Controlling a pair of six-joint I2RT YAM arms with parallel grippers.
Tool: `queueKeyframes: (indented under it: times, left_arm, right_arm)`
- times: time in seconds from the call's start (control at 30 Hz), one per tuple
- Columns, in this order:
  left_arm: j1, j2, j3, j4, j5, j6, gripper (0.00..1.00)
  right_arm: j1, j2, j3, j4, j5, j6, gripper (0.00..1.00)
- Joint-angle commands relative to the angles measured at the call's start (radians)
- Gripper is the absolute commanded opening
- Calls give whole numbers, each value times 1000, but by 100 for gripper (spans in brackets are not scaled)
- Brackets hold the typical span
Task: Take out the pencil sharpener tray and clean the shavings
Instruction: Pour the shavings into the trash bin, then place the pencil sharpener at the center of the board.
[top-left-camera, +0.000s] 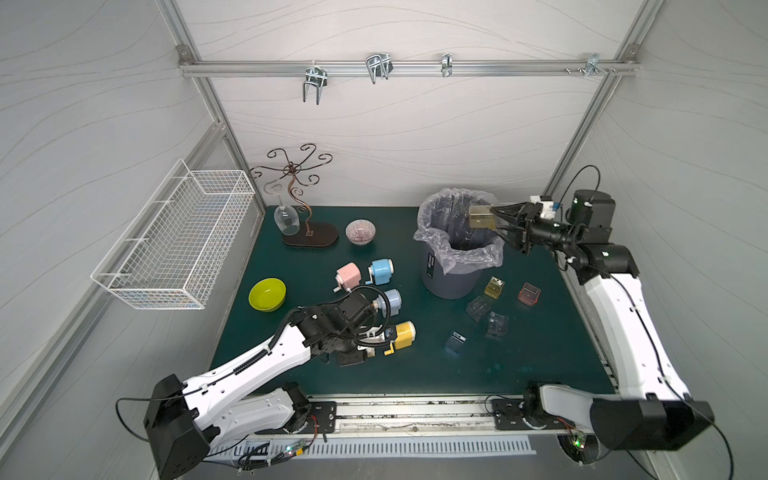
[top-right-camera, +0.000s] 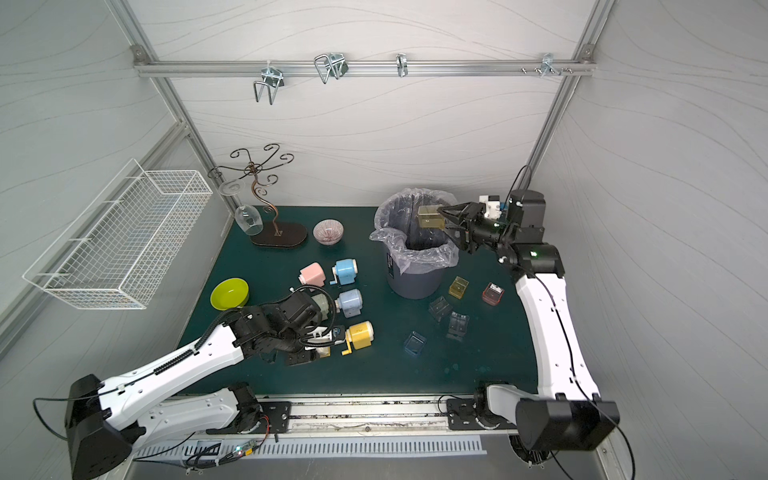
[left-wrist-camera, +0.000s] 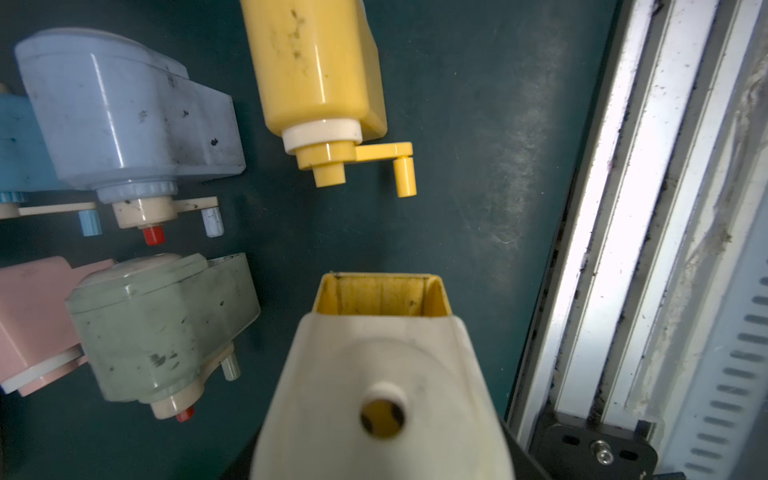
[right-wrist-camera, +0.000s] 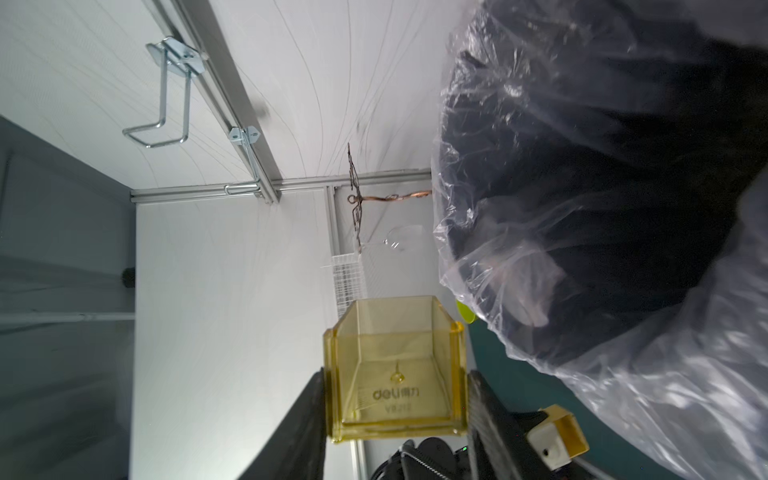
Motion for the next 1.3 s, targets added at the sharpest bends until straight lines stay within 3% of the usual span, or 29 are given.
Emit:
queueKeyframes:
  times: [0.0,0.3,0.43,0.53,0.6,0.77,0.9,0.97,1.1,1.27]
  left_arm:
    - [22,58,-12,68,-6,52,0]
    - [79,163,-21,61,-14,35,0]
    - [88,265,12,73,-20,-19,1]
    - [89,321,24,90,-23,-35,15]
    - [92,342,30,87,-4,-32,32]
    - [98,363,35,90,9,-35,41]
    - [100,364,40,90,-6,-32,51]
    - [100,366,52,78,-25,-33,99]
    - [99,355,80,60,-35,-48,100]
    - [100,278,108,50,-80,-65,100]
  right_arm:
    - [9,-120,-35,-35,193,-258,0]
    - [71,-259,-93,-93,339,-508,0]
    - [103,-358,-131,-132,465,-593,0]
    - [141,-437,-157,-154,557,-657,0]
    - [166,-497,-182,-161,630,-693,0]
    - [175,-664,-288,-164,772,-732,0]
    - [175,-722,-370,-167,708,-724,0]
    - [174,-733,-415,-167,633,-665,0]
    - [175,-783,-484,-173,661,-626,0]
    - [174,-836,-508,-246,846,-605,0]
